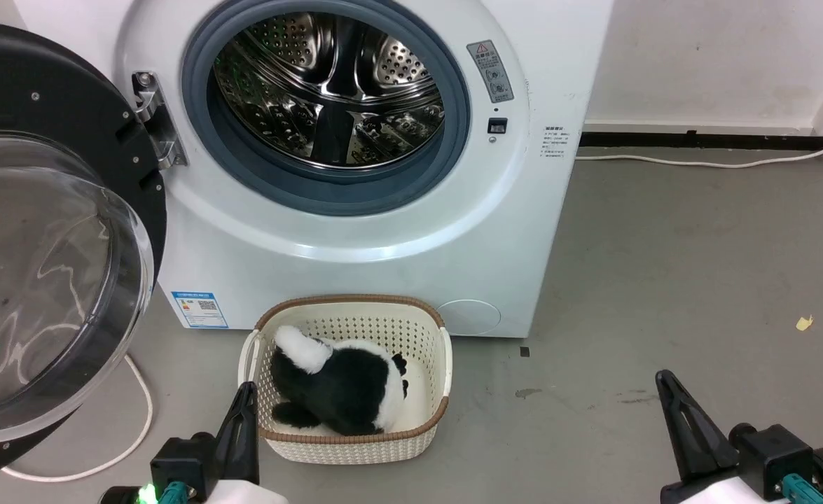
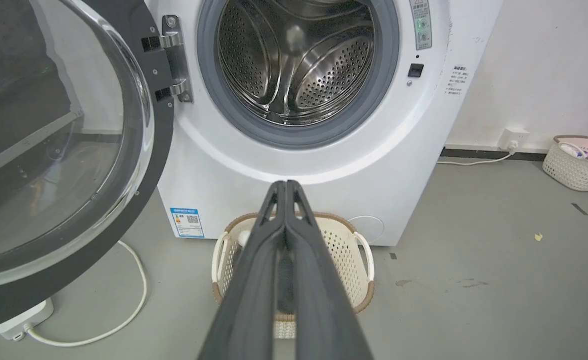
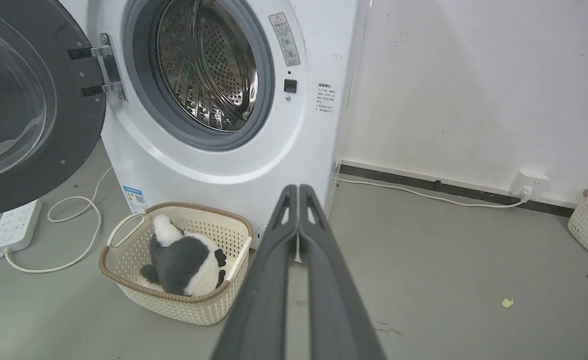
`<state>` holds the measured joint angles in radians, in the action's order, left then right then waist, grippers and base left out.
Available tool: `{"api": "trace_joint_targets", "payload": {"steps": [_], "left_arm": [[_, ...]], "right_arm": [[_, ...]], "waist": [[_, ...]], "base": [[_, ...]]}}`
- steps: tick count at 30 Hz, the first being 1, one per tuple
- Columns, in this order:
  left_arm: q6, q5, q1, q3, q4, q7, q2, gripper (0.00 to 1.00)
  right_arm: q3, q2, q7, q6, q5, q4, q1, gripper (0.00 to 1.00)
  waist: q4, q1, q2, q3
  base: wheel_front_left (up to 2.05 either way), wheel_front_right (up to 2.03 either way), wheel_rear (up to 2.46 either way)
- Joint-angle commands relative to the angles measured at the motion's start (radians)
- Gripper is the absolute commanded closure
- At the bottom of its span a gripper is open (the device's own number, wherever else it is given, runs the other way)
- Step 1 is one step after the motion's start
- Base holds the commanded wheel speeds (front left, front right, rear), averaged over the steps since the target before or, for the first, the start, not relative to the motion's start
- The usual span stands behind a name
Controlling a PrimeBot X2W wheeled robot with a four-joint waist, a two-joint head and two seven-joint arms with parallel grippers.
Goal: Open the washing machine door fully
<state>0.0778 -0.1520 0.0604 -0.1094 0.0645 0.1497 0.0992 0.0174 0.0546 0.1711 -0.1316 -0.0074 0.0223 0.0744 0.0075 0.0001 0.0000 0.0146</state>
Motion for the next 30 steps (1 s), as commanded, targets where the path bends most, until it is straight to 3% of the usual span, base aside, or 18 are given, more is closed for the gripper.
{"api": "trace_joint_targets", "payload": {"steps": [1,30], "left_arm": [[-0.005,0.008,-0.015,0.007,-0.007,-0.007,-0.007,1.0],[-0.031,0.059,-0.031,0.044,-0.027,-0.058,-0.022,1.0]], "right_arm": [[-0.002,-0.002,-0.005,0.0,0.003,-0.005,-0.013,1.0],[-0.008,-0.003,-0.064,0.001,0.004,-0.011,-0.035,1.0]], "waist": [[0.0,0.0,0.0,0.0],[-0.003,0.0,0.0,-0.005]], "base": [[0.0,0.0,0.0],[0.0,0.0,0.0]]}}
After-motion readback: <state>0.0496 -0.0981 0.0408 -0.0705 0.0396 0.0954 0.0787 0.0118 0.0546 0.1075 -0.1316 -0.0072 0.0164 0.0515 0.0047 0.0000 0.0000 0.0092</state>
